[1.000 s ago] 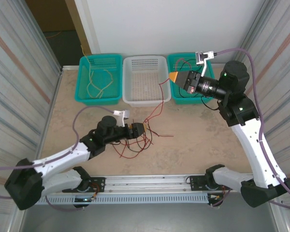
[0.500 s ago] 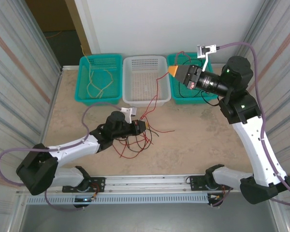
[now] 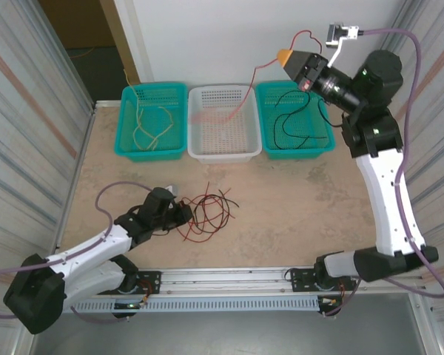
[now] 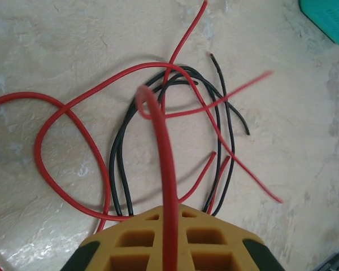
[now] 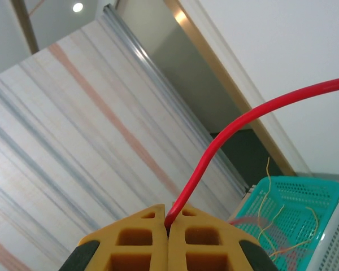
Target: Untangle the cables
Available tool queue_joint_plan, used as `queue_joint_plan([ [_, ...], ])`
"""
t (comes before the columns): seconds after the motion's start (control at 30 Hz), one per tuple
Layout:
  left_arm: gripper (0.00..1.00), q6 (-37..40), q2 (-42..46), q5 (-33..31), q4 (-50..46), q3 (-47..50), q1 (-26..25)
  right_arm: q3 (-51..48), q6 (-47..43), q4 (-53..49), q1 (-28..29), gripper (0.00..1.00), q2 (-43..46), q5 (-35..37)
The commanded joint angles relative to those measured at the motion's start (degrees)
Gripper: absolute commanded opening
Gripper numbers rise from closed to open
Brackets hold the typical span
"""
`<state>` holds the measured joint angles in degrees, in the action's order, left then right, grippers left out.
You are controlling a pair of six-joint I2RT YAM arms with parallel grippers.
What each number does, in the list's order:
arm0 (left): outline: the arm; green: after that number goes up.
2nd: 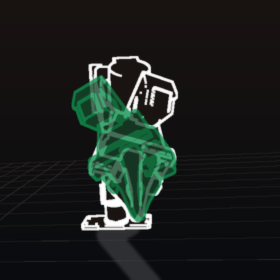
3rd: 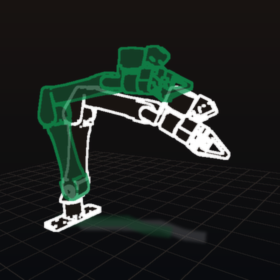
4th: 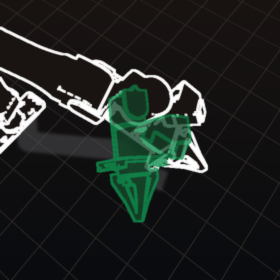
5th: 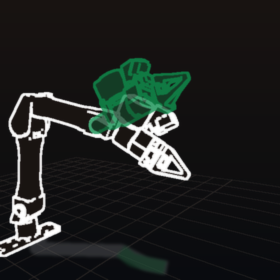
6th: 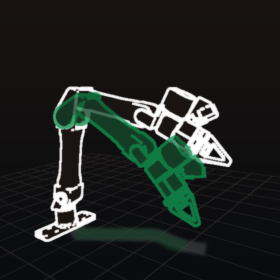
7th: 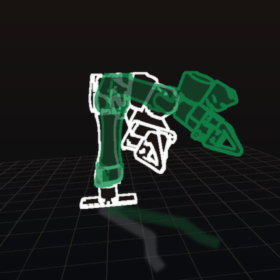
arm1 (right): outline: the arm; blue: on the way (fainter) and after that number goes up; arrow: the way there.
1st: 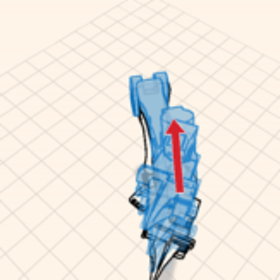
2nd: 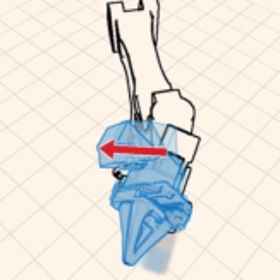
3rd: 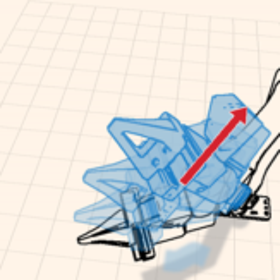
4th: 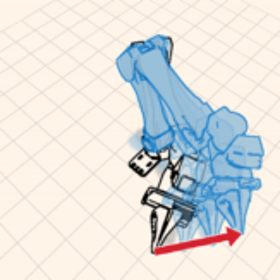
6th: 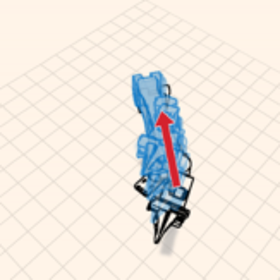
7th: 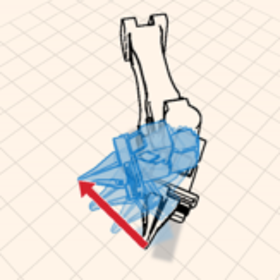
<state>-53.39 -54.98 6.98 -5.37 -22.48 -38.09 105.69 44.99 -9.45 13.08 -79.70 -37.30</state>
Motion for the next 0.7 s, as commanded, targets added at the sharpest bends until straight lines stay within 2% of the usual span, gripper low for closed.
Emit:
queue_joint_plan([
  [0.0,0.0,0.21,2.63,1.53,0.91,-0.86,0.29,3.74,1.18,0.81,-0.35,0.0,-5.7,0.64],
  [0.1,0.0,2.01,4.96,5.09,3.66,-2.19,0.29,5.54,-0.06,-0.42,-0.34,0.0,-11.03,0.68],
  [0.27,0.0,8.81,7.97,10.3,0.53,-8.48,0.23,12.84,-4.25,-7.37,0.83,0.0,-20.62,0.96],
  [0.53,0.0,15.75,13.24,22.51,2.81,-17.67,0.25,13.23,-11.94,-15.69,4.03,0.0,-27.26,5.73],
  [0.67,0.0,18.13,14.19,24.37,2.31,-21.88,0.5,18.44,-15.08,-22.49,5.38,0.0,-32.99,6.97],
])
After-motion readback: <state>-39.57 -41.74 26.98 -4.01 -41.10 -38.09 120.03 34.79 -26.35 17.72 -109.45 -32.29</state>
